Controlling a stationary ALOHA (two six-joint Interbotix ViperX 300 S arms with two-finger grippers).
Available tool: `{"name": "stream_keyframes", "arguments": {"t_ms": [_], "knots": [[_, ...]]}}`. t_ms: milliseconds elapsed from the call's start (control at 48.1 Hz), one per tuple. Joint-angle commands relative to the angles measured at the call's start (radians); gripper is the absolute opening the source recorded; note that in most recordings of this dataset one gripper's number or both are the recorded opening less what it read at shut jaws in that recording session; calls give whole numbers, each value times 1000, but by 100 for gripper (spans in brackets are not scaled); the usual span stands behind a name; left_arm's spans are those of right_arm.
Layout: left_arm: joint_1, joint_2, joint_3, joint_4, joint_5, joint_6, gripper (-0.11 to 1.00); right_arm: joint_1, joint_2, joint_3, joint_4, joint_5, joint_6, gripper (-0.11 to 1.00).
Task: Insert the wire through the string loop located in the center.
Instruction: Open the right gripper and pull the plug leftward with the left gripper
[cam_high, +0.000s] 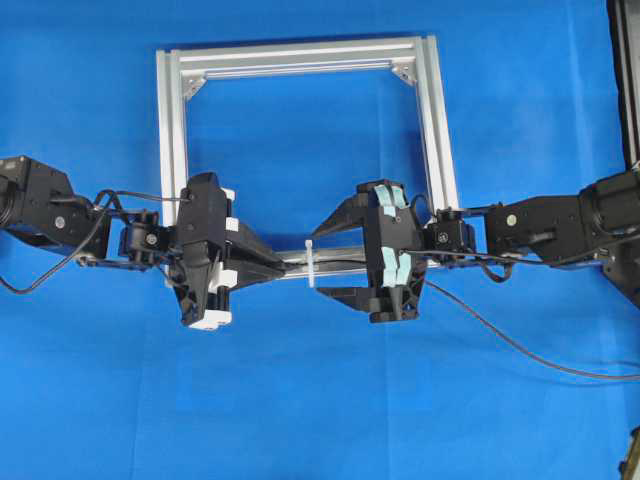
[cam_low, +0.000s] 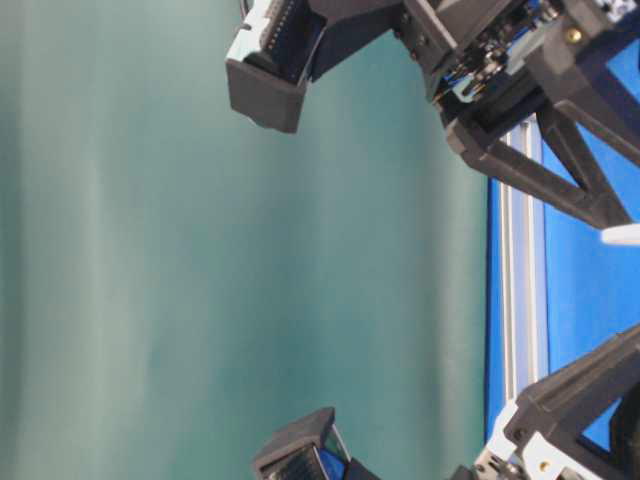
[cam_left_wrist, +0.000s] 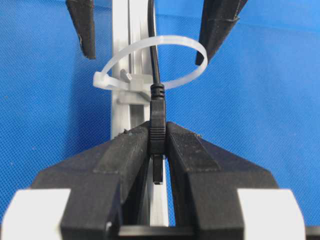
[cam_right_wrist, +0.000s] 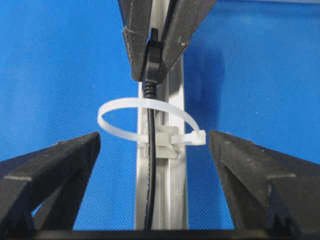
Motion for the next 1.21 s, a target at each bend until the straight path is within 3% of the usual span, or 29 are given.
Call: {"name": "stream_keyframes", "arguments": {"t_ms": [0,874,1186], "knots": [[-2,-41,6,3,-6,0,8,3,-20,0,-3,-9,0,83],[-67,-451,460,3,8,-32,8,3,-46,6,-3,-5,-3,83],[-67,-491,488,3,83,-25,8,3,-48,3,-2,-5,-3,83]]}}
